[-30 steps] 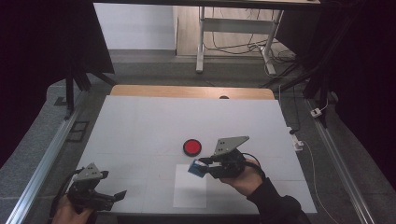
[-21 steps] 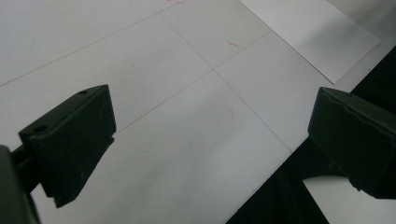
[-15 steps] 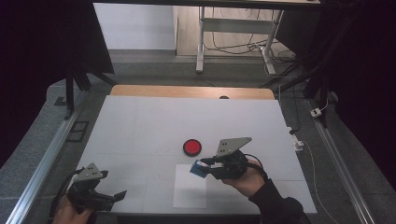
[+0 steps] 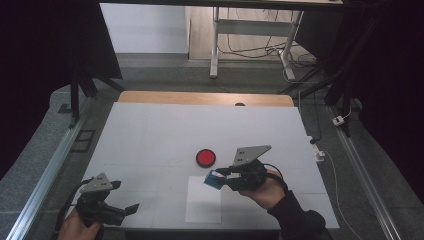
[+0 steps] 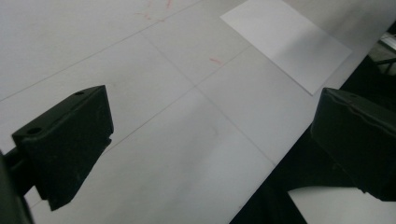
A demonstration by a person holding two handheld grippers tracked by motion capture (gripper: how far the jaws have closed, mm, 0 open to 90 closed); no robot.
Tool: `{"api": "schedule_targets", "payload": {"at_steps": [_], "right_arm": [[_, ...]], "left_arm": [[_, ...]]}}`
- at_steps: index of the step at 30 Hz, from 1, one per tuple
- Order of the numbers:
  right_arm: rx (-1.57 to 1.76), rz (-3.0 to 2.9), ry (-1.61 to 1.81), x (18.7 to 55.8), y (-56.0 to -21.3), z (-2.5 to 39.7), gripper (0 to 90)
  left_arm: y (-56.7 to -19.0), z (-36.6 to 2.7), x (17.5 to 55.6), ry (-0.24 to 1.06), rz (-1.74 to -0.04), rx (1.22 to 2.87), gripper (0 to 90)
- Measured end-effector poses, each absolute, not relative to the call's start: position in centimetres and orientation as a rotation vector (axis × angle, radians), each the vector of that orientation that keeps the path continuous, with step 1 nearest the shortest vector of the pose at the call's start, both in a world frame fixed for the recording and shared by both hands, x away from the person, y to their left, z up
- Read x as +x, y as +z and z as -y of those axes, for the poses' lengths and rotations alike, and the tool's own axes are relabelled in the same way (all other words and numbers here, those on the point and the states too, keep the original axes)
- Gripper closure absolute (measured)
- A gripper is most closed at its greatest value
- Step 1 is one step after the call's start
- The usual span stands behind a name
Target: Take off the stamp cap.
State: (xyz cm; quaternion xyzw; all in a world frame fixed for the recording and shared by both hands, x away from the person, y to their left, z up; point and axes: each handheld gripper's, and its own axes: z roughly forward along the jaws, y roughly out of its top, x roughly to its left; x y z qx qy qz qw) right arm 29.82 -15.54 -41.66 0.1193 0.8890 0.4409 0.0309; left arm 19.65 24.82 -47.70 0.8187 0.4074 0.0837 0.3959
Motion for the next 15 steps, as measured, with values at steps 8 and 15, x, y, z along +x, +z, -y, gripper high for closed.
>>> {"api": "schedule_targets", "payload": {"at_steps": [8,15], "right_arm": [[0.340,-2.757,1.360,29.9,-41.5,15.5,70.3],[0.326,-2.756,1.358,30.1,-41.3,15.6,70.2]], "left_arm": [[-47.6,-23.7,20.2,0.212,-0.972,2.073,0.0],[-47.3,-22.4,20.9,0.193,-0.925,2.064,0.0]]}}
